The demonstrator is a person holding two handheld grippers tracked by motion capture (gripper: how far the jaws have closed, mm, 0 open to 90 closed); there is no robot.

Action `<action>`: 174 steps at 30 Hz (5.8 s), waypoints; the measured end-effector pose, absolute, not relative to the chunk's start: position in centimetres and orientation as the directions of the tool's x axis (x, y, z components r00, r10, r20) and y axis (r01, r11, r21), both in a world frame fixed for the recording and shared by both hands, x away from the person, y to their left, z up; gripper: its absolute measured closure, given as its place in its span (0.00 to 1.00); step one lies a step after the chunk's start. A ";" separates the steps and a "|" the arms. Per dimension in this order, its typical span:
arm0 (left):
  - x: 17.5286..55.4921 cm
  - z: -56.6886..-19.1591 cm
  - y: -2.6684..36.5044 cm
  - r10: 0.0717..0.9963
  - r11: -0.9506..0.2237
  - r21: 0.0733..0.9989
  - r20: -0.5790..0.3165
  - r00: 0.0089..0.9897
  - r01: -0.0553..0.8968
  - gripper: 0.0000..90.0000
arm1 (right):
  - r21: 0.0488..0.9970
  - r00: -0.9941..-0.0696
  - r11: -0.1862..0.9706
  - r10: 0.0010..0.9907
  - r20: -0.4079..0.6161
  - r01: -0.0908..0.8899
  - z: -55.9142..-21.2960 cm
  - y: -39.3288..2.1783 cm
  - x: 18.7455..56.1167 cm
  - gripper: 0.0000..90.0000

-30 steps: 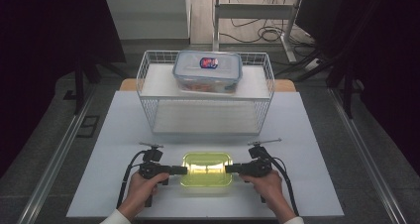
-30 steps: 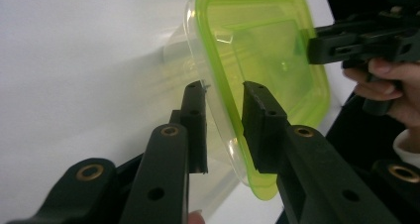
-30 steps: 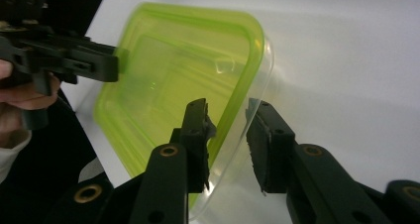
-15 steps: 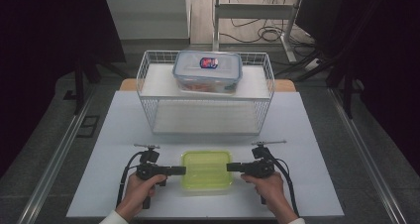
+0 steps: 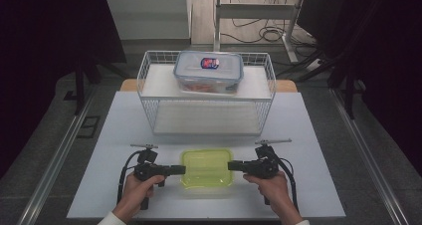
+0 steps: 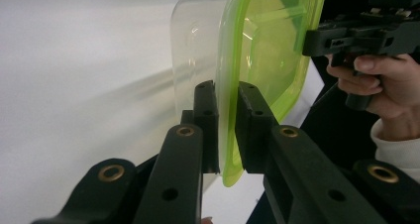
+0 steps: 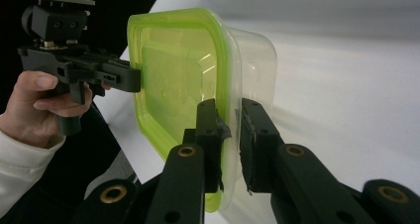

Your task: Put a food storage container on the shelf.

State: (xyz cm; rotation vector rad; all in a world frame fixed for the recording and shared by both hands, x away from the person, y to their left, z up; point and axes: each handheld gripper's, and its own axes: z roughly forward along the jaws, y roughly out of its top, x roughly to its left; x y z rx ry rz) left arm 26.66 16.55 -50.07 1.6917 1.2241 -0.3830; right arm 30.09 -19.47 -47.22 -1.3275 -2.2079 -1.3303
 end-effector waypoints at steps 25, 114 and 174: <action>26.2 -46.7 17.2 0.551 -0.029 0.609 -0.653 0.521 0.793 0.90 | 0.662 -0.626 0.152 0.532 0.570 0.734 -44.3 -19.3 29.3 0.88; 48.7 -27.4 19.9 0.463 0.112 0.583 -0.747 0.477 0.804 0.89 | 0.679 -0.541 -0.144 0.497 0.679 0.720 -26.8 -17.8 48.4 0.86; 33.4 -31.5 22.2 0.662 -0.110 0.825 -0.355 0.660 0.554 0.23 | 0.815 -0.709 0.226 0.646 0.284 0.533 -29.0 -23.4 37.1 0.39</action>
